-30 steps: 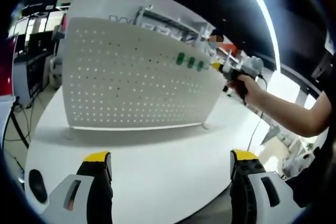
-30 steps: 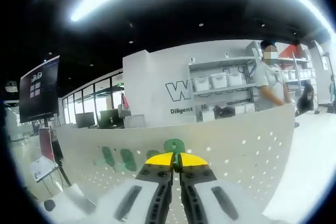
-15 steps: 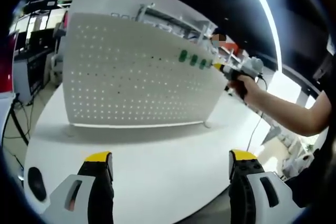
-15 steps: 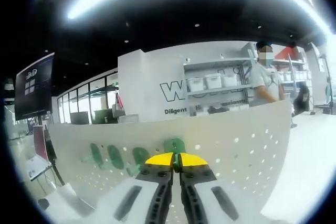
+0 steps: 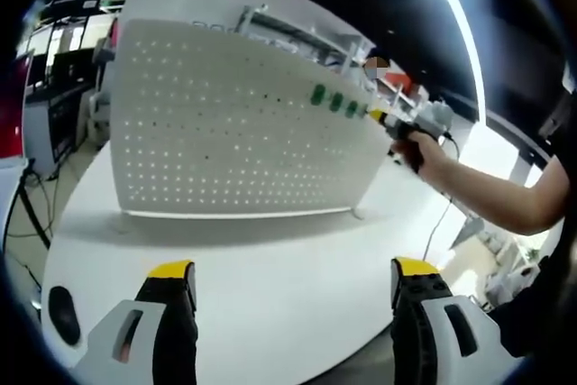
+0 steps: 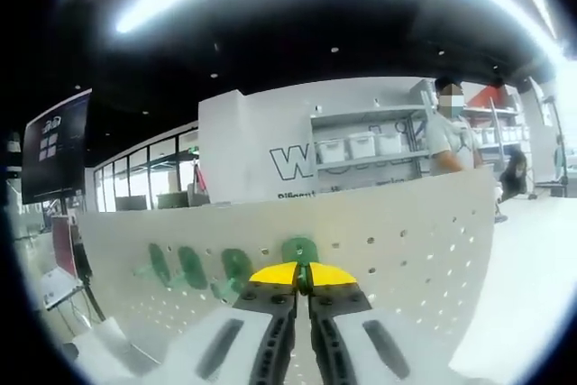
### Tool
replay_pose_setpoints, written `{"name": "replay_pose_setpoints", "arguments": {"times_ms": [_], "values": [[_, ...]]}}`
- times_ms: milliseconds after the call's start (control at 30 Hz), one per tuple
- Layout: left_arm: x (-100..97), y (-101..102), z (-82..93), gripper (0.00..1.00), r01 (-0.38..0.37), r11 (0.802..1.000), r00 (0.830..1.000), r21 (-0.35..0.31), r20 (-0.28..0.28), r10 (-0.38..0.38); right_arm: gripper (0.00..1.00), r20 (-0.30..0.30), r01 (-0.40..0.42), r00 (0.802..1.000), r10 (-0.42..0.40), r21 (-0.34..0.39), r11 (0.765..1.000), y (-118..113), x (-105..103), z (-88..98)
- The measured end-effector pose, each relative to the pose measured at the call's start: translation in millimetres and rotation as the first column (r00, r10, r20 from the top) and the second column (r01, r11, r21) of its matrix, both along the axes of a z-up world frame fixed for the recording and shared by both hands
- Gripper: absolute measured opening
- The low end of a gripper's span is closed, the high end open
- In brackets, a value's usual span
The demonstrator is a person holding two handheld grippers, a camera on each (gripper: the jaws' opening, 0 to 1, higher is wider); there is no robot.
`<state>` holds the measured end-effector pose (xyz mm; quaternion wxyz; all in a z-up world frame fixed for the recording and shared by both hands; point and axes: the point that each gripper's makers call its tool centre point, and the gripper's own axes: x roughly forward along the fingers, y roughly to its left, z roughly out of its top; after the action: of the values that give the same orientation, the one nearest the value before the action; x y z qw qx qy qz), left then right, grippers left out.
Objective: Insert the hook assembly into the mounting plate slot until the hook locks in place.
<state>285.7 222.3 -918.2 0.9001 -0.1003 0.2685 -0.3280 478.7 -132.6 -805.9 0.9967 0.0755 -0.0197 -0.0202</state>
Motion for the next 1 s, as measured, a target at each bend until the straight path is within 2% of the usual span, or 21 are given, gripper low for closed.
{"name": "replay_pose_setpoints", "arguments": {"times_ms": [467, 600, 900, 1000], "values": [[1.5, 4.1, -0.5, 0.9, -0.005, 1.0, 1.0, 0.004, 0.005, 0.005, 0.0, -0.016, 0.013, 1.0, -0.013, -0.018, 1.0, 0.1, 5.9, -3.0], [1.4, 3.6, -0.3, 0.9, -0.004, 1.0, 1.0, 0.002, 0.008, 0.004, 0.01, -0.06, 0.004, 0.998, -0.006, -0.026, 1.0, 0.4, 10.3, -8.1], [-2.0, 6.2, -0.7, 0.9, 0.006, 1.0, 1.0, 0.024, 0.014, -0.007, 0.01, -0.095, 0.008, 0.995, -0.01, -0.02, 1.0, 2.6, 7.1, -13.3], [-2.3, 9.4, 2.8, 0.91, 0.0, 1.0, 1.0, 0.015, 0.021, 0.0, 0.08, -0.1, 0.001, 0.995, -0.005, -0.041, 0.999, 4.6, 3.6, -10.8]]}}
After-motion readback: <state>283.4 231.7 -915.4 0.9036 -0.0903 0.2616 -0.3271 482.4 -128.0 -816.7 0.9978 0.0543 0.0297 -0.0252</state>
